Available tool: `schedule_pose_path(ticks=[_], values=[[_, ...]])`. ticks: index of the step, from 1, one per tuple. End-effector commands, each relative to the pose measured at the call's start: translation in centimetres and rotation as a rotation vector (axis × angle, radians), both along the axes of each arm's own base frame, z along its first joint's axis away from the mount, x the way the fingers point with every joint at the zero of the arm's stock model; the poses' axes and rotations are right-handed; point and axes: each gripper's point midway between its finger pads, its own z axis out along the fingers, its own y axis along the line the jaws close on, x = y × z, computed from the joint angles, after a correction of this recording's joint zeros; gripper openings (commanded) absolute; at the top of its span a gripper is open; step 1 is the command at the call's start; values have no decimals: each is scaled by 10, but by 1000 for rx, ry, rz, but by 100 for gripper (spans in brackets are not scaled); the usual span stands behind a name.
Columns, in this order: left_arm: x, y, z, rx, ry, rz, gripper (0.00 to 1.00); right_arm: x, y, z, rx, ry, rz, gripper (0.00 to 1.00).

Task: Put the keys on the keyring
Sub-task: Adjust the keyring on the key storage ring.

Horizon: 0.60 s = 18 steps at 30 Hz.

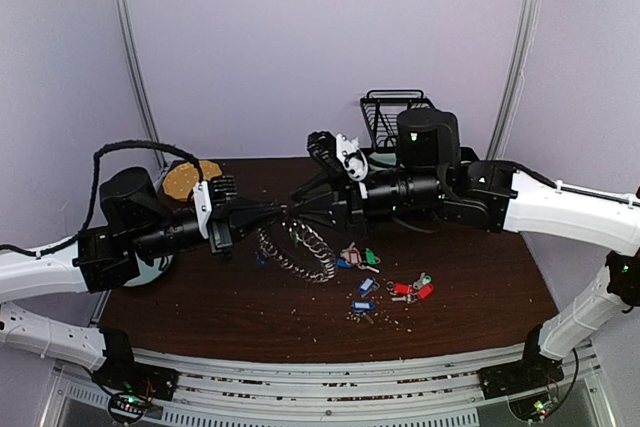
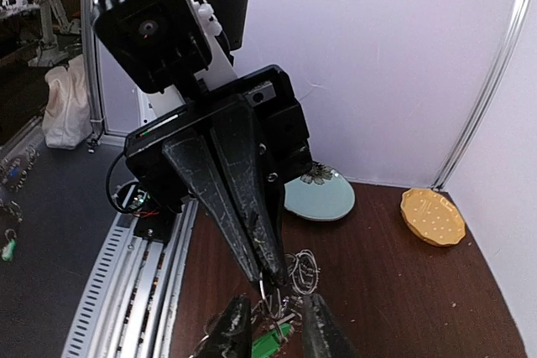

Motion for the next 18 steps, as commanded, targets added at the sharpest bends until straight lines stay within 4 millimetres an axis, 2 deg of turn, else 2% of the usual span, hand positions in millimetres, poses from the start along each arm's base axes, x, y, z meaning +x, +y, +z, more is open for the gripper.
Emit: schedule_pose_path(ticks=[1,15,18], values=[[-2,3,28,-84,-40,2,0,-5,5,14,26,-9,26,20],[-2,4,29,-85,-43,7,0,6,5,1,-33,-21,-24,18],[-2,4,29,-86,-44,5,0,5,6,0,-36,-18,-21,12]])
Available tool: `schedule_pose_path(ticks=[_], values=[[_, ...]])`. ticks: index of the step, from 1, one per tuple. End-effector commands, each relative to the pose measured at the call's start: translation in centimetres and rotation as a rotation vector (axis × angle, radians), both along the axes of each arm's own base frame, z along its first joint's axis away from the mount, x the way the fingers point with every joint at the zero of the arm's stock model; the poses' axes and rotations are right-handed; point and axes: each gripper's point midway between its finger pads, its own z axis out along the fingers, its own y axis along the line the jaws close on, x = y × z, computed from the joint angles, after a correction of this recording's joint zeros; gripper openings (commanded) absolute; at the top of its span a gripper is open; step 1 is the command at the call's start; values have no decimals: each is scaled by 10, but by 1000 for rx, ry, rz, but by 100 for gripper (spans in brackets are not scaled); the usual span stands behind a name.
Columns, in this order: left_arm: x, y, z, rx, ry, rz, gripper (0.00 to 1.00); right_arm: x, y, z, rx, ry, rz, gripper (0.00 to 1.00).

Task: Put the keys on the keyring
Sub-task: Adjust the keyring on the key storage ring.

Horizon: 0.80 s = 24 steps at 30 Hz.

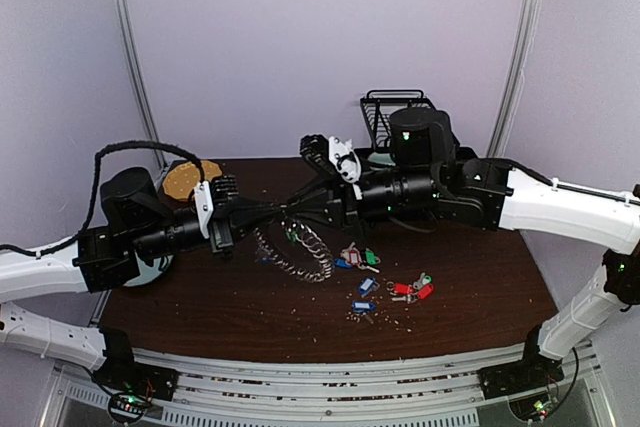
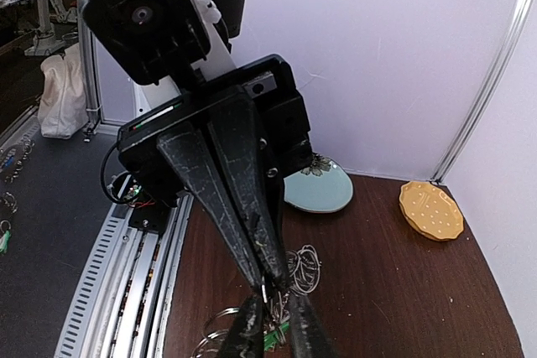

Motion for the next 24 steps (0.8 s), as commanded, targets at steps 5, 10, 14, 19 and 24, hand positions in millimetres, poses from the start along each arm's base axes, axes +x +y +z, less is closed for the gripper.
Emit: schedule_pose_path(ticks=[5,10,14,19,24], values=[[-2,5,32,-95,-44,5,0,1,0,6,-15,-31,-8,0],[3,2,20,-67,16,18,0,8,-8,11,-75,-55,-56,0],[13,-1,4,-3,107,26,20,23,-17,22,-174,-29,-157,0],[19,0,7,58,146,43,34,26,-33,0,-388,55,-206,0],[14,-12,1,132,213,-23,30,31,-45,-18,-510,-3,-252,0]])
